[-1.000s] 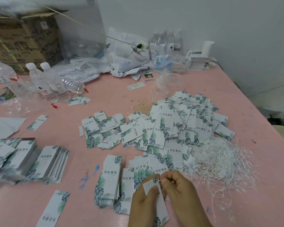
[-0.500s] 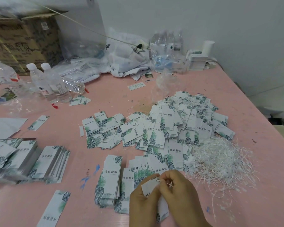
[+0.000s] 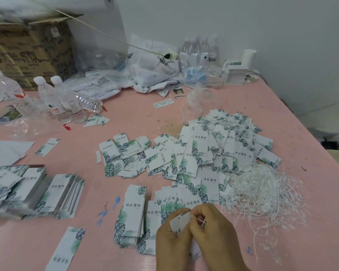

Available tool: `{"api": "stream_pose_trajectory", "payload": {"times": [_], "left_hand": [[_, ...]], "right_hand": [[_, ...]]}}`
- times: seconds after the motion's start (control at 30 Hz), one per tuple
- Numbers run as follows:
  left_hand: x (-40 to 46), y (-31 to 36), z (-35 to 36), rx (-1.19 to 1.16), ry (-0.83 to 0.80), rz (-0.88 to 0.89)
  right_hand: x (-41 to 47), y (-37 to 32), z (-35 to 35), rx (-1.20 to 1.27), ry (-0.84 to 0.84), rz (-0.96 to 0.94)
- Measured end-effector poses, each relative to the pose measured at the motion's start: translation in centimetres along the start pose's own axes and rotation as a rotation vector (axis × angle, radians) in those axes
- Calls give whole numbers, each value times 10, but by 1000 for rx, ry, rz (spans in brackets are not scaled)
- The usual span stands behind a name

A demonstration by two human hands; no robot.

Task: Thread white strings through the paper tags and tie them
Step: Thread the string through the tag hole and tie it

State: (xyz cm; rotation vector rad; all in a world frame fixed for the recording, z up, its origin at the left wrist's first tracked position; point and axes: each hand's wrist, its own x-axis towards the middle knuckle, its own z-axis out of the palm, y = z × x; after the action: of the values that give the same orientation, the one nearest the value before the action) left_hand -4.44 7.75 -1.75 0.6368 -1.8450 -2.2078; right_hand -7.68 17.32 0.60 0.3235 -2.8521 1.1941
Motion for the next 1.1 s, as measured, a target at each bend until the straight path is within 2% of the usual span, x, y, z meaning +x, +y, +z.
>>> {"api": "stream_pose_trajectory", "payload": {"times": [0.1,0.2,0.3,0.57,0.8,0.93,1.1], "left_hand": [[-1,0,-2,-87,-61,-10],[1,0,-10,-63,-146,-4],[3,7,-13,-146,-188,-72],[14,9,-20,-134,-167,-250],[15,7,-23,-330,-150,-413],[17,6,-21,-311,-215,-350],[19,-2,-18,-253,-152,-243]], "right_hand": [[1,3,-1,27,10,8],[2,5,-2,50,36,21],[1,4,-3,71,38,31],[0,1,-4,87,15,1],[0,3,-2,169,53,-11],[2,6,2,199,58,36],[1,9,1,272,33,85]]}}
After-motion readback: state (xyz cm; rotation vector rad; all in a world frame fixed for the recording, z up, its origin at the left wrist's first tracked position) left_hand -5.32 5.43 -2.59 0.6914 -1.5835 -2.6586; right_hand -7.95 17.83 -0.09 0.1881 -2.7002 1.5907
